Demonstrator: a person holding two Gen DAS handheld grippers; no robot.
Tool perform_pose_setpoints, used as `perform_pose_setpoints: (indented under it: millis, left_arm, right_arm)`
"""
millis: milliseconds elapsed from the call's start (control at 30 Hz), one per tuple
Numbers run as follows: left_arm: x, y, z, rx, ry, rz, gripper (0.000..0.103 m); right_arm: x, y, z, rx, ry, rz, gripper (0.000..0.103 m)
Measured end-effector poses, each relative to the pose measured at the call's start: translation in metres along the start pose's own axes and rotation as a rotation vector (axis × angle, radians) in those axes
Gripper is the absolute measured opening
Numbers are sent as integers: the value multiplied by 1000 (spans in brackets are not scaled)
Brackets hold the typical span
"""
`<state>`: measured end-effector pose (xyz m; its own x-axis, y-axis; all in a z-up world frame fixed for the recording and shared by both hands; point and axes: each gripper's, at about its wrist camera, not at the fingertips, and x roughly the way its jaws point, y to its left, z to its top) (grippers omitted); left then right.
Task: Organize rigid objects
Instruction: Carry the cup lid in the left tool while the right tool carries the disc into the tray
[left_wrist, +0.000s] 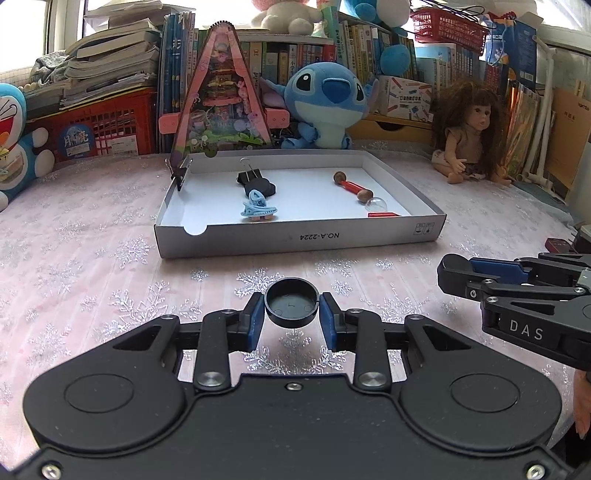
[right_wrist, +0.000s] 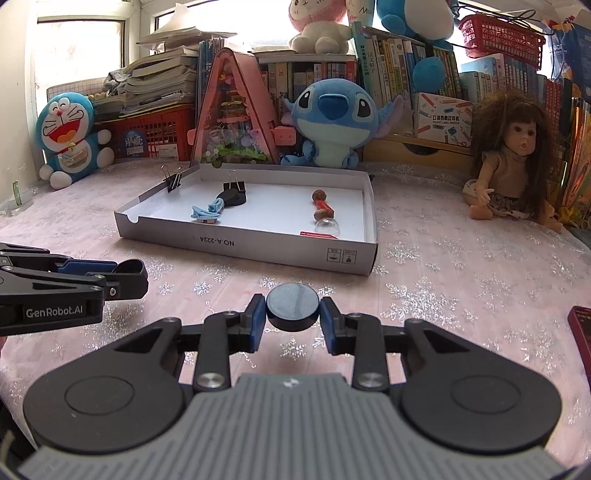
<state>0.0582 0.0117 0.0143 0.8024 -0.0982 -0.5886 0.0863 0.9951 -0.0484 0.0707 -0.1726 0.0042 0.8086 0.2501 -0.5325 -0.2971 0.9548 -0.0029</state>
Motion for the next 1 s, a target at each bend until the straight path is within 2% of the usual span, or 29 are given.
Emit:
perform_pose_setpoints:
  millis: [1000]
  left_arm:
    - [28,16,48,-9,-36,57,30]
  right_arm:
    - [21,-14,38,34,-48,-19,37]
